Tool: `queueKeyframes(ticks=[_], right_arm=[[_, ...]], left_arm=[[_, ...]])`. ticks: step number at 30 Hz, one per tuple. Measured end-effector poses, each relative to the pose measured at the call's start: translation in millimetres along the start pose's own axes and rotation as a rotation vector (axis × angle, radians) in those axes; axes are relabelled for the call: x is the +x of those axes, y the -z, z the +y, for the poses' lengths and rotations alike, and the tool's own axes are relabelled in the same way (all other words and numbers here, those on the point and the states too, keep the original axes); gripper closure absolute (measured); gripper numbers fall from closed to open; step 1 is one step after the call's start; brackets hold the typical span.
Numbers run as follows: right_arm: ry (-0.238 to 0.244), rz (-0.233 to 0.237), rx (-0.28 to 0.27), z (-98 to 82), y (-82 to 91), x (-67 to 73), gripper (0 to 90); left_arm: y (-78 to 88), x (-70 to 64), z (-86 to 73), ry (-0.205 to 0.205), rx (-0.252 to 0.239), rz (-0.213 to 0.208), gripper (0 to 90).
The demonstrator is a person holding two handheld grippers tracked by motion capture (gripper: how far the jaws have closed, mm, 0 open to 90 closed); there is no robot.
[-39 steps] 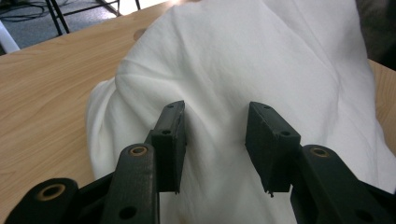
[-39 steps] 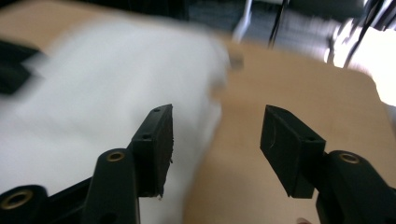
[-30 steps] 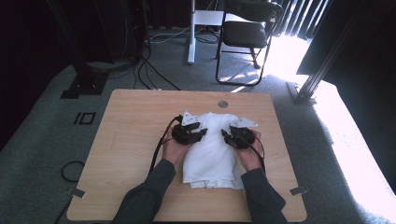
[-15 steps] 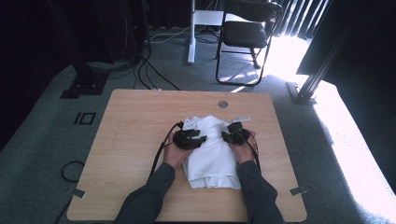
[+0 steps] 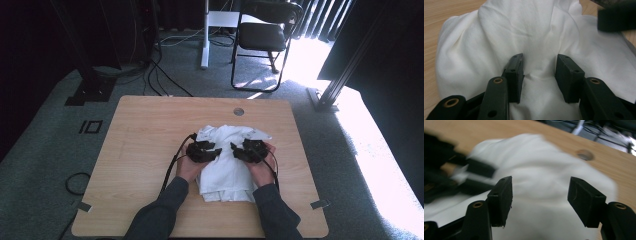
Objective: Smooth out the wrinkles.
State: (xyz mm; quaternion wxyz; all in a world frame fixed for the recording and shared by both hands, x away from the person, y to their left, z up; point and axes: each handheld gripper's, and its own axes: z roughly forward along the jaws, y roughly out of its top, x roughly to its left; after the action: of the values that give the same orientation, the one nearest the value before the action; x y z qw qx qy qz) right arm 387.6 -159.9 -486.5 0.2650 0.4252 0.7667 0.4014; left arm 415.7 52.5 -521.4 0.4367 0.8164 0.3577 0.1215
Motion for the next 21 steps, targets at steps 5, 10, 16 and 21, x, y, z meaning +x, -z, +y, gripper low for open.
queueKeyframes(ticks=[5,10,16,21], right_arm=[[0.044,0.074,0.088,-22.2,-16.5,12.1,35.5],[-0.019,0.134,0.084,-39.7,-16.0,-3.5,33.7],[-0.020,0.147,0.096,-56.1,-4.7,-15.6,33.1],[0.015,0.149,0.151,-71.1,1.4,-24.8,29.8]], left_arm=[[0.6,0.2,-2.0,-0.004,-0.011,-0.005,58.7],[3.6,-0.1,-2.8,-0.039,-0.019,-0.037,54.4],[19.2,-1.1,-4.9,-0.026,-0.066,-0.010,48.9],[47.2,-10.8,-14.8,-0.024,-0.138,-0.037,48.4]])
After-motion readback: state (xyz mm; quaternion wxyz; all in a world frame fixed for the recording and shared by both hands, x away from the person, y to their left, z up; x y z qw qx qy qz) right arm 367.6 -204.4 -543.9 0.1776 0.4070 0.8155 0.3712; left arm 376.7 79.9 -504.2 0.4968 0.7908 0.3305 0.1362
